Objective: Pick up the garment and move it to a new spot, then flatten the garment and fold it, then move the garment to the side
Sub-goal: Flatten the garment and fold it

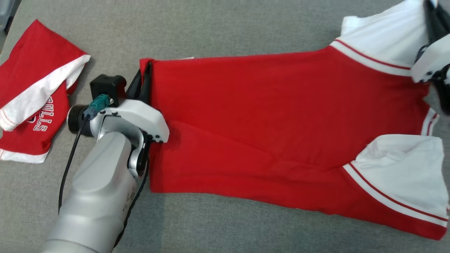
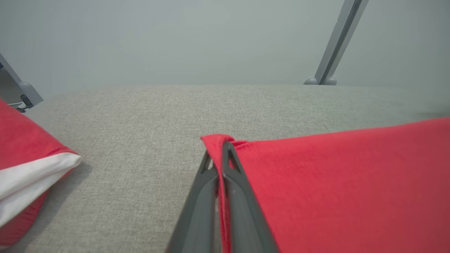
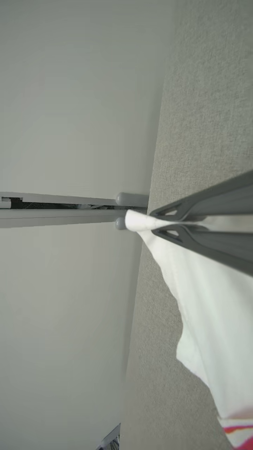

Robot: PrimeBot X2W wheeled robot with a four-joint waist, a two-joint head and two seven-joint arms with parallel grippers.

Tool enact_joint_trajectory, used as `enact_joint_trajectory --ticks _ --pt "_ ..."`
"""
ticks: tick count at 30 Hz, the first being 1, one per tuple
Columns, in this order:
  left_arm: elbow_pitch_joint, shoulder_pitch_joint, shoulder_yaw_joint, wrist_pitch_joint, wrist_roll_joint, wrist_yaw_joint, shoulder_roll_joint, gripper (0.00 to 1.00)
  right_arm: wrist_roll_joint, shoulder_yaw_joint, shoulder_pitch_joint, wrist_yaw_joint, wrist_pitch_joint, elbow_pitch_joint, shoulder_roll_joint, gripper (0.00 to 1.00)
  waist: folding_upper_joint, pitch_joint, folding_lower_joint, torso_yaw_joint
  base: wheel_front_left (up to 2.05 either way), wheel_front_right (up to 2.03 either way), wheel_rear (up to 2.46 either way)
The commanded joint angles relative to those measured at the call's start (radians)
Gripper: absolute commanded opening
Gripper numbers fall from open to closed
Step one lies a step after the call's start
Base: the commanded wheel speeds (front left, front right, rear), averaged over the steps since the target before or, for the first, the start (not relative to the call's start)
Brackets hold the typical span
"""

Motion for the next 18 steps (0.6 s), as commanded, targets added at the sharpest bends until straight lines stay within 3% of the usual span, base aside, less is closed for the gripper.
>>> enact_joint_trajectory --ticks 1,10,18 --pt "0.002 0.031 0.013 -0.001 0.008 -0.003 0.014 0.00 0.026 -0.005 0.041 -0.001 -0.007 -0.020 0.015 0.00 0.0000 -0.028 -0.0001 -0.029 0.00 0.00 0.00" --pt "0.012 0.147 0.084 -0.001 0.061 -0.033 0.046 0.00 0.117 -0.072 0.273 -0.001 -0.011 -0.279 -0.014 0.00 0.0000 -0.130 -0.0001 -0.117 0.00 0.00 0.00" --pt "0.020 0.283 0.143 -0.001 0.091 -0.042 0.054 0.00 0.146 -0.114 0.563 -0.001 -0.012 -0.448 0.018 0.00 0.0000 -0.222 -0.0001 -0.179 0.00 0.00 0.00"
